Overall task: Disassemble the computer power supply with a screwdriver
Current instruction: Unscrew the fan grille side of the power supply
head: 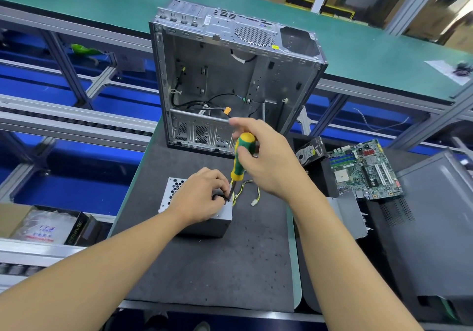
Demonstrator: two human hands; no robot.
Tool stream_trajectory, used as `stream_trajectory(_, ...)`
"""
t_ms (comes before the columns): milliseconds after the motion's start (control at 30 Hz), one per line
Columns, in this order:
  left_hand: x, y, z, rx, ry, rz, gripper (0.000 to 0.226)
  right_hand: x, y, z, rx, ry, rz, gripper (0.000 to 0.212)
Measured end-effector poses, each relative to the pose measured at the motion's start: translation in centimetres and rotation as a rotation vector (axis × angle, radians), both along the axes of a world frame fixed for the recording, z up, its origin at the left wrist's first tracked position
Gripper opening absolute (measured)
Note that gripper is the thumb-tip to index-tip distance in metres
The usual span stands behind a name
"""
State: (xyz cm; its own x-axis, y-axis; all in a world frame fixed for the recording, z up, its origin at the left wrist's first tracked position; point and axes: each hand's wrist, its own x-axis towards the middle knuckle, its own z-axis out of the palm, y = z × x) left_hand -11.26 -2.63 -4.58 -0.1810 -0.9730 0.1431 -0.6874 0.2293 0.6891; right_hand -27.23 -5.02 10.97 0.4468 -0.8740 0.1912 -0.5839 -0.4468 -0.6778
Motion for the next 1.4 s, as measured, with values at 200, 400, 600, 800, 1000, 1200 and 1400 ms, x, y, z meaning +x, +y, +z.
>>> stream_trajectory(200,-0.1,0.03,0.21,-0.012,-0.066,-0.036,0.018,0.04,0.21,-0.13,-0.009,0.032,-0.019,0.039)
stream_trajectory(400,0.07,-0.16,-0.15,-0.021,-0.058,-0.03,0.019,0.05,-0.05,0.0,-0.103,0.088,-0.036,0.019)
stream_trajectory(600,-0.04,-0.18,-0.13,0.001,-0.081,-0.028,0.019,0.0,0.2,0.37,-0.071,0.169,-0.025,0.035)
stream_trajectory(800,-0.05,-0.24,-0.28,-0.006,-0.107,-0.023,0.016,0.12,0.46,0.38,0.001,0.145,-0.046,0.038)
stream_trajectory(1000,-0.02,-0.3,-0.28,-0.012,-0.122,-0.032,0.016,0.05,0.65,0.35,-0.006,0.214,-0.036,0.04)
stream_trajectory(1200,-0.02,-0.37,-0.27,-0.033,-0.11,-0.037,0.017,-0.05,0.73,0.31,0.091,0.163,0.003,0.026)
stream_trajectory(1400,-0.01,-0.31,-0.3,-0.026,-0.096,-0.035,0.016,0.07,0.44,0.21,0.004,0.133,-0.013,0.014)
